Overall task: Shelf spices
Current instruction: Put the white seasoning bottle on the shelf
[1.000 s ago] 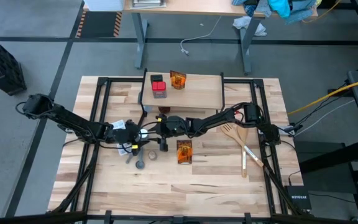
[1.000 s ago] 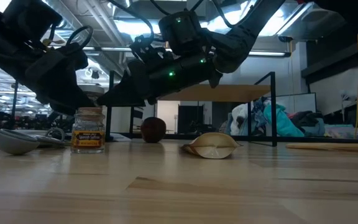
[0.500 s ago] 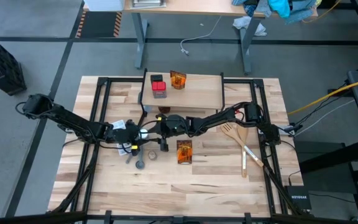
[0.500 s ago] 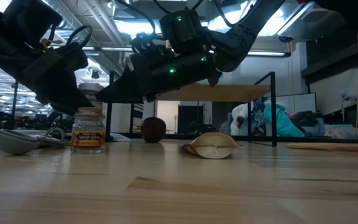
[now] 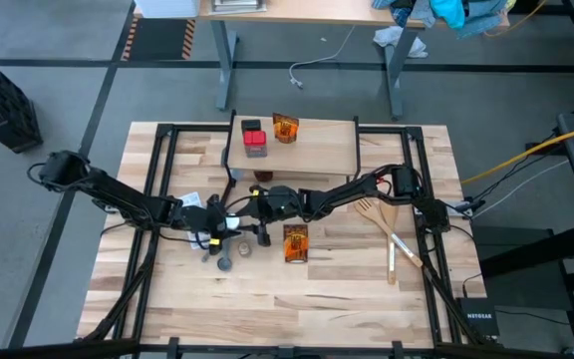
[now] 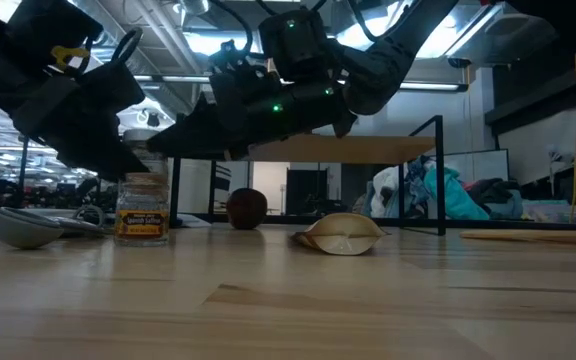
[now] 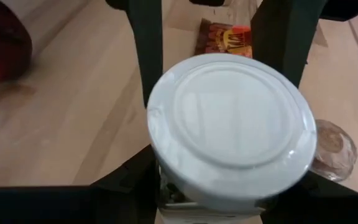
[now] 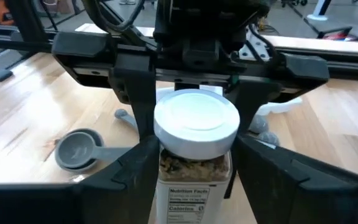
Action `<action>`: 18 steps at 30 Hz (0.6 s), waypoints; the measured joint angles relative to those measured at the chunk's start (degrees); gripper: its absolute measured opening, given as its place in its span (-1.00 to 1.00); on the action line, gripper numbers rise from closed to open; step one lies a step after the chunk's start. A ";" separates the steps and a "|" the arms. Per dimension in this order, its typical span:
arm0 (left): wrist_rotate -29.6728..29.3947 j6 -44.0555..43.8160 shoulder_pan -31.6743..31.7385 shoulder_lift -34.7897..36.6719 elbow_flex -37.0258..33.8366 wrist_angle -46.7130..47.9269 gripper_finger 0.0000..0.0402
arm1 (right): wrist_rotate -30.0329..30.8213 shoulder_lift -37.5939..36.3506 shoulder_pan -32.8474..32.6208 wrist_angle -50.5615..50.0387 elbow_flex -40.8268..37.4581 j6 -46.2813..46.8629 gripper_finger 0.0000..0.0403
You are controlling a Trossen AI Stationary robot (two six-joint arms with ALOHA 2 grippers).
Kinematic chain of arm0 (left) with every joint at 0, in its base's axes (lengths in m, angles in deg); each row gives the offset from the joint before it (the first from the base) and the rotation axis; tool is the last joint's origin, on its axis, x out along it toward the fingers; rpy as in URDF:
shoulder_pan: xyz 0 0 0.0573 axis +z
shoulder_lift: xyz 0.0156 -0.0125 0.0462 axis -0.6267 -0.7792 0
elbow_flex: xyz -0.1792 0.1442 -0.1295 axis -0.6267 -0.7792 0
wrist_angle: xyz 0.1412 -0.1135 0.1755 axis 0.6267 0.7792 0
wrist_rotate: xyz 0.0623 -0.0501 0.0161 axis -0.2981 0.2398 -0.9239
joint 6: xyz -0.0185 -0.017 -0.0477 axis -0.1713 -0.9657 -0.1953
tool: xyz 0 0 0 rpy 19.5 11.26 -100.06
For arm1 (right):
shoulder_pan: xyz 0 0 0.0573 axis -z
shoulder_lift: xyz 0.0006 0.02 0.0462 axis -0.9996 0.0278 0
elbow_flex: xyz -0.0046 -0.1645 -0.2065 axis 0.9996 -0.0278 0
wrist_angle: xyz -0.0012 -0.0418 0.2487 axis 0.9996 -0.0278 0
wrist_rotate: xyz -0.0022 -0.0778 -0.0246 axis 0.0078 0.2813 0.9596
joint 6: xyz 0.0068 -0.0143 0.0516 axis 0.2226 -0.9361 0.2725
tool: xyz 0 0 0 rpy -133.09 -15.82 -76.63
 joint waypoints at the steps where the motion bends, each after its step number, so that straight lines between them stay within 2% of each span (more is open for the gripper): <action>1: 0.02 0.04 0.17 -1.13 0.00 -0.89 -0.07 | -0.38 0.00 0.01 -0.01 0.00 0.59 0.04; 9: 2.01 3.38 0.47 -8.37 0.07 -10.71 -0.07 | -3.83 0.00 0.07 -0.28 -0.15 1.74 0.04; 18: 2.76 4.38 0.52 -8.64 0.48 -11.14 -0.07 | -4.61 0.00 -0.42 0.17 -0.13 1.85 0.04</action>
